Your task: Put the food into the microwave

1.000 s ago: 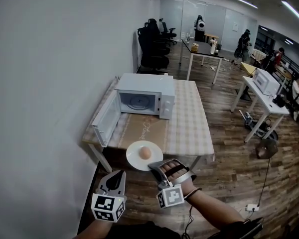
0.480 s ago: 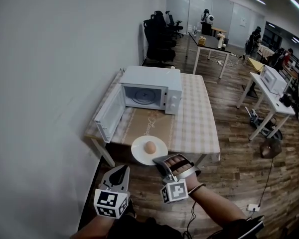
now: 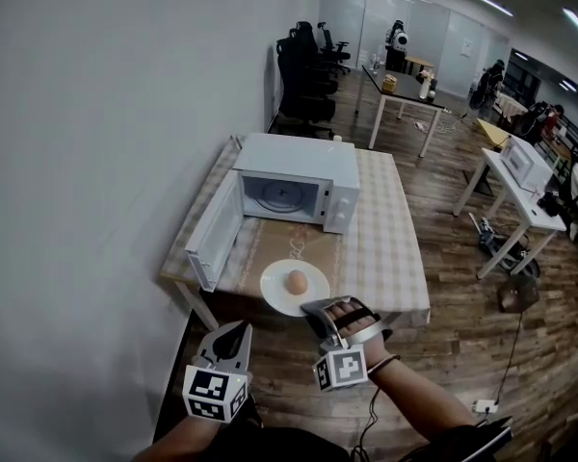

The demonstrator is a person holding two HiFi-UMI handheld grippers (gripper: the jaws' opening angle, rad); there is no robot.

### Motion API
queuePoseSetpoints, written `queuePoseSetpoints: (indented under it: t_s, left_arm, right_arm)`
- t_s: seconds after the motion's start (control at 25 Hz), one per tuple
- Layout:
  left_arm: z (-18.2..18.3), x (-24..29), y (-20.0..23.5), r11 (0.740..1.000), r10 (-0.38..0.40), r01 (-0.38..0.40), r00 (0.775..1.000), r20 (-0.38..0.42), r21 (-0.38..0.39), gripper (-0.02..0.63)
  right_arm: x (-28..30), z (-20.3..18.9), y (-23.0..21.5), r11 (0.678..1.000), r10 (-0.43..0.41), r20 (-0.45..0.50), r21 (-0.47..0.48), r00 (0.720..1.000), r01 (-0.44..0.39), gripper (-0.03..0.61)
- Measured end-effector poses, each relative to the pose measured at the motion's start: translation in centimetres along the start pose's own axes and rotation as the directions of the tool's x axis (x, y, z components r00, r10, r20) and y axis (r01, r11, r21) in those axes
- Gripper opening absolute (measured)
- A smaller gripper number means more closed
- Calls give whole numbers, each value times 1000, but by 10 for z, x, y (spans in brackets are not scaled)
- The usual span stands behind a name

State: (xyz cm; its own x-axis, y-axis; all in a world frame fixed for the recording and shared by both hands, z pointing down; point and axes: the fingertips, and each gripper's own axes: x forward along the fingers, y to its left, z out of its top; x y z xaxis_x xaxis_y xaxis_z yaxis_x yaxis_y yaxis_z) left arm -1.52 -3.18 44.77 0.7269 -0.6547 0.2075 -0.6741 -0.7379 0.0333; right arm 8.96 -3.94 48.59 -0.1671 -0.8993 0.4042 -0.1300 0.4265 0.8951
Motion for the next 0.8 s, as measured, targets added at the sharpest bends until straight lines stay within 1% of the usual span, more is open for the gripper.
queuePoseSetpoints:
  t_s: [0.16, 0.32, 0.64, 0.8]
  left_arm:
    - [7, 17, 19, 1000, -19, 19, 1000, 3, 8, 8]
    - [7, 34, 42, 999, -34, 34, 999, 0, -5, 8]
    - [19, 70, 81, 996, -87, 88, 996, 18, -10, 8]
    - [18, 86, 95, 993, -120, 121, 993, 20, -10, 8]
  right_arm:
    - [23, -3, -11, 1000, 1, -20, 7, 1000, 0, 17]
    - [48, -3, -18, 1000, 3, -39, 17, 999, -3, 17]
    - [99, -9, -41, 1000, 3, -89, 30, 996, -1, 17]
    - [121, -17, -45, 999, 11, -125, 33, 992, -7, 17]
